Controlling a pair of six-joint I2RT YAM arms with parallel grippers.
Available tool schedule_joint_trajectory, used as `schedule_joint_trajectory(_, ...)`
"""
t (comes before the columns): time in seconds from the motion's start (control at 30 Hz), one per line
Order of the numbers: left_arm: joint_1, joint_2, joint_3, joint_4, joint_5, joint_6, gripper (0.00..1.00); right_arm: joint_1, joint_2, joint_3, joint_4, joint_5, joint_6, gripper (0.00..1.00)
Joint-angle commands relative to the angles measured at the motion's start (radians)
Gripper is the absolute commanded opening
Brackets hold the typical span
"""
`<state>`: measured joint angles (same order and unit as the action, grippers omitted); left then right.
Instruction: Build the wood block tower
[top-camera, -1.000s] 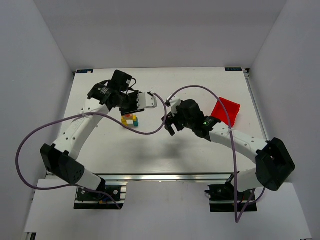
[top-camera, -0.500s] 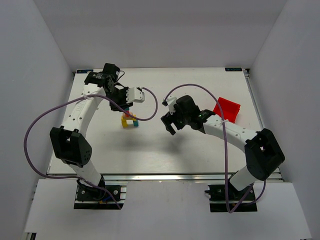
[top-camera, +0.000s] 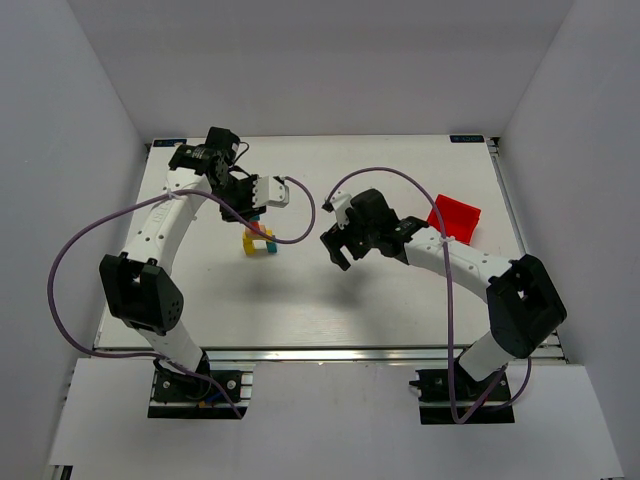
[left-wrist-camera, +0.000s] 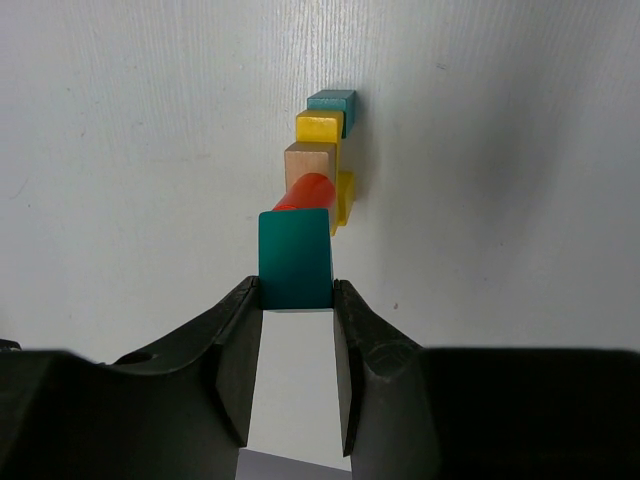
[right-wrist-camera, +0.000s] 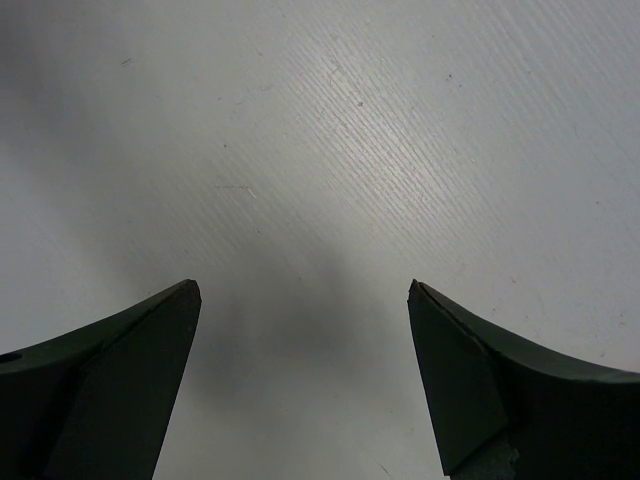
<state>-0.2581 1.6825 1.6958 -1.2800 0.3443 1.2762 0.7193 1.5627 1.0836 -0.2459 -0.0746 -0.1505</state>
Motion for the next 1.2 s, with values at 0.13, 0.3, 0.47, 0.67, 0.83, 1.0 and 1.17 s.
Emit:
schedule_joint_trajectory(0.13, -0.001, -0.026, -0.002, 0.022, 0.018, 0.028, 0.01, -0.006, -0.026, 0.033, -0.024, -0.008, -0.015, 0.89)
schedule_joint_trajectory(0.3, -0.007, -0.003, 0.004, 0.025, -0.014, 0.034, 0.04, -0.006, -0.035, 0.024, -0.020, -0.001, -0.017, 0.89)
schedule_joint_trajectory(0.47, -0.018, 0.003, -0.004, 0.021, -0.024, 0.061, 0.05, -0.004, -0.044, 0.022, -0.018, 0.010, -0.024, 0.89)
schedule_joint_trajectory(0.67, -0.021, 0.003, 0.004, 0.008, -0.010, 0.077, 0.07, -0.004, -0.052, 0.018, -0.015, 0.007, -0.026, 0.89)
schedule_joint_trajectory(0.83, -0.024, 0.013, 0.004, 0.015, -0.021, 0.072, 0.07, -0.004, -0.062, 0.012, -0.013, 0.010, -0.027, 0.89)
schedule_joint_trajectory(1.0, -0.024, 0.013, 0.001, 0.014, -0.025, 0.077, 0.09, -0.006, -0.064, 0.010, -0.010, 0.012, -0.029, 0.89)
schedule_joint_trajectory(1.17, -0.026, 0.017, -0.004, 0.021, -0.025, 0.074, 0.11, -0.004, -0.062, 0.012, -0.010, 0.009, -0.029, 0.89)
